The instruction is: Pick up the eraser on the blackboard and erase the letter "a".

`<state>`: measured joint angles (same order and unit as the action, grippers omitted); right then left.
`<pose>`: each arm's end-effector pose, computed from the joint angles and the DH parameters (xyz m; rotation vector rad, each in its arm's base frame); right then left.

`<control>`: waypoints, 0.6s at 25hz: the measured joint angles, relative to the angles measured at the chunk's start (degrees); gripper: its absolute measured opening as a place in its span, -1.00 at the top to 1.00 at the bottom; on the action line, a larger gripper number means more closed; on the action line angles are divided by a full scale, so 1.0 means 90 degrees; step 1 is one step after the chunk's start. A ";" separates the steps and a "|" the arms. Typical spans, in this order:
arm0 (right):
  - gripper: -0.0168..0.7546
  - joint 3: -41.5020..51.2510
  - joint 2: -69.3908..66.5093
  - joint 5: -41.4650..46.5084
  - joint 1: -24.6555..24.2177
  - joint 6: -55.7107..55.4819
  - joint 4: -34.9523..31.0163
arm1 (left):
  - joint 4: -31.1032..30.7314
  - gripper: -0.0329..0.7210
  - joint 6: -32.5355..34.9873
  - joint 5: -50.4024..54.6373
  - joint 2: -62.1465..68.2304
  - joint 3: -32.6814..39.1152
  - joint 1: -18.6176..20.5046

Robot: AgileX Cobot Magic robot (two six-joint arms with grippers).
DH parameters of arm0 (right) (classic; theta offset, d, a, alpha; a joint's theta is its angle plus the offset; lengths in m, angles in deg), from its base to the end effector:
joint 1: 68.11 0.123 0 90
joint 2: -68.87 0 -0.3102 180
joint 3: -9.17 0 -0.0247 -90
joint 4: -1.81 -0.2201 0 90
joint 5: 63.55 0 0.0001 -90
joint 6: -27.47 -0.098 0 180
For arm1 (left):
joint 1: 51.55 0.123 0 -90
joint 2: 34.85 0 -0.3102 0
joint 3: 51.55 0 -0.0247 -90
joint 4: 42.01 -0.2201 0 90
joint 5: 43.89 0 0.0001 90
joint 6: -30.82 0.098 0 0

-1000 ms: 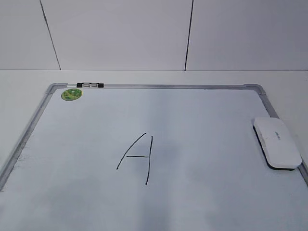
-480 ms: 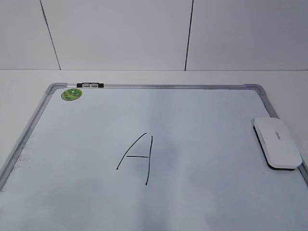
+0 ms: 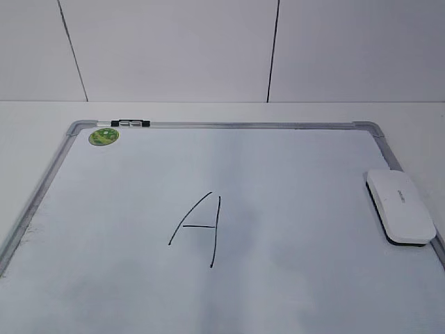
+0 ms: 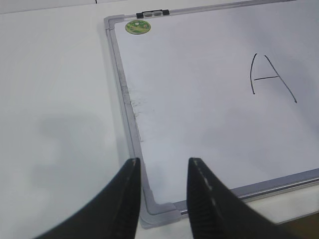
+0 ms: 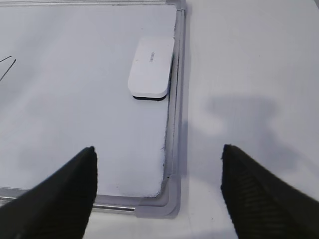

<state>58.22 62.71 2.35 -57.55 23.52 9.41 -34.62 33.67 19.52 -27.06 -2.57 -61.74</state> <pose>-0.0552 -0.0223 0.2521 -0.1065 2.1034 -0.0085 -0.0537 -0.0018 0.2576 0.2473 2.0842 -0.2331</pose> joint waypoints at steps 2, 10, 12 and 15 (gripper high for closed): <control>-0.58 0.0000 0.0000 0.0000 -0.0028 0.0000 0.0000 | 0.0000 0.28 0.0000 0.0000 0.0000 0.0000 0.0011; -0.58 0.0000 0.0000 0.0000 -0.0534 0.0000 0.0014 | 0.0000 0.29 0.0000 0.0000 0.0000 0.0000 0.0547; -0.58 0.0000 0.0000 0.0000 -0.0623 0.0000 0.0014 | 0.0000 0.29 0.0000 0.0000 0.0000 0.0000 0.0709; -0.58 0.0000 0.0000 0.0000 -0.0754 0.0000 0.0014 | 0.0000 0.29 0.0000 0.0000 0.0000 0.0000 0.0942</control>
<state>58.22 62.71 2.35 -64.33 23.52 9.54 -34.62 33.67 19.52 -27.06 -2.57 -53.26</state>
